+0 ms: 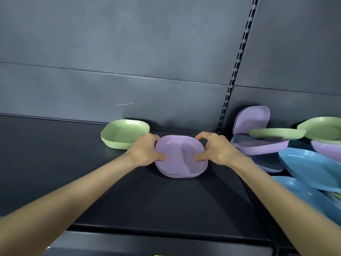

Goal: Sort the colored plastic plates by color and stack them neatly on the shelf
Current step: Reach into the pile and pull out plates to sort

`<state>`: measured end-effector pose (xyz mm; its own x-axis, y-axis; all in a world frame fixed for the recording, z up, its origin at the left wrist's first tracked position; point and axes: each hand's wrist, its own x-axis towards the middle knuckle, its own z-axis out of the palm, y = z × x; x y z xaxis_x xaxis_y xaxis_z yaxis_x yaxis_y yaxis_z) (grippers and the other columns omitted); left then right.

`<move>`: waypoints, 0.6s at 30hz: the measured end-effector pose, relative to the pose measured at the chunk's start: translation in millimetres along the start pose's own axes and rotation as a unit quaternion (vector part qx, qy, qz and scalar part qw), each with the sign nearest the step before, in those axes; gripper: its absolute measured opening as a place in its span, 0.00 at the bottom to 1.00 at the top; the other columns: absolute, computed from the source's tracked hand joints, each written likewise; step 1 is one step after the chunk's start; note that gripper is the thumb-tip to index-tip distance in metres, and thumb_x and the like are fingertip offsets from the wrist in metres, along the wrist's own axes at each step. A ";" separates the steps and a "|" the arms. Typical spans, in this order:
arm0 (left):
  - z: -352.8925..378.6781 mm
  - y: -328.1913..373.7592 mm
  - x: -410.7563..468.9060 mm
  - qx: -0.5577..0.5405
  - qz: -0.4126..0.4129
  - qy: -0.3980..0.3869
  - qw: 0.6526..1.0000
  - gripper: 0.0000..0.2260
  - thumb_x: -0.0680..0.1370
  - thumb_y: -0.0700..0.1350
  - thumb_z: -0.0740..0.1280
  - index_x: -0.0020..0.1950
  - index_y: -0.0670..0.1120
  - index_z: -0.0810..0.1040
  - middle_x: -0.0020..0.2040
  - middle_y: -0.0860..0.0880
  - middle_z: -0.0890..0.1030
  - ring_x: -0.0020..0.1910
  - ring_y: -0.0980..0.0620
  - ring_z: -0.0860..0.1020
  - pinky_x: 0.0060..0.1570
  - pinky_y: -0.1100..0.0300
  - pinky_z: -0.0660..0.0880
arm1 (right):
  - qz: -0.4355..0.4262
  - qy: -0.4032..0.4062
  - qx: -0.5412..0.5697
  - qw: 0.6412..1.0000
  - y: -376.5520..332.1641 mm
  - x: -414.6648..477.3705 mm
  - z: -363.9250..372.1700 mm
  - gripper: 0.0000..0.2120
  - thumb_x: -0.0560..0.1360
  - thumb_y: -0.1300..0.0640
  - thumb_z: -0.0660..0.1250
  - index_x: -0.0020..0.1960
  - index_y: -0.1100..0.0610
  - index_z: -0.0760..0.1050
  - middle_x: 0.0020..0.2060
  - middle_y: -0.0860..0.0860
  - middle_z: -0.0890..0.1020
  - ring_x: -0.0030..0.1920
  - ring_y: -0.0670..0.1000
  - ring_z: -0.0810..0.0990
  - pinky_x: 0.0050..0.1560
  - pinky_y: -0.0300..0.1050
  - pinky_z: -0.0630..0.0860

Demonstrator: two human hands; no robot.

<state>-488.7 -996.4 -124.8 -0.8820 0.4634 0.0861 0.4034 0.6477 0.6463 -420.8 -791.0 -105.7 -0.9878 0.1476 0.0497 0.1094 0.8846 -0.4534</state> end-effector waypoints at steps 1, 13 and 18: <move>-0.5 0.7 -0.2 0.002 -0.001 -0.010 1.000 0.13 0.68 0.45 0.75 0.48 0.41 0.79 0.32 0.53 0.73 0.30 0.56 0.70 0.29 0.63 0.64 | -0.001 -0.001 -0.007 1.000 -0.3 0.3 -0.9 0.26 0.66 0.54 0.76 0.61 0.51 0.72 0.33 0.43 0.69 0.44 0.52 0.73 0.44 0.44 0.70; -3.9 3.7 -1.9 0.048 0.012 -0.044 0.998 0.17 0.67 0.46 0.76 0.48 0.38 0.76 0.44 0.42 0.82 0.43 0.42 0.78 0.45 0.47 0.75 | 0.006 -0.016 -0.060 0.998 -3.0 -1.7 -1.8 0.27 0.66 0.48 0.75 0.62 0.51 0.73 0.36 0.46 0.73 0.44 0.53 0.75 0.44 0.47 0.73; -18.0 17.7 -5.9 0.121 0.081 -0.030 0.989 0.24 0.72 0.49 0.71 0.66 0.43 0.71 0.59 0.45 0.73 0.55 0.47 0.74 0.55 0.55 0.71 | -0.002 0.024 -0.070 0.997 -8.5 -8.6 -18.2 0.27 0.71 0.45 0.71 0.66 0.54 0.70 0.53 0.54 0.78 0.52 0.53 0.74 0.55 0.47 0.72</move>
<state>-480.7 -998.6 -100.3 -0.7874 0.6036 0.1247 0.5919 0.6840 0.4263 -411.2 -791.7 -86.2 -0.9820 0.1624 0.0961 0.1233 0.9376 -0.3252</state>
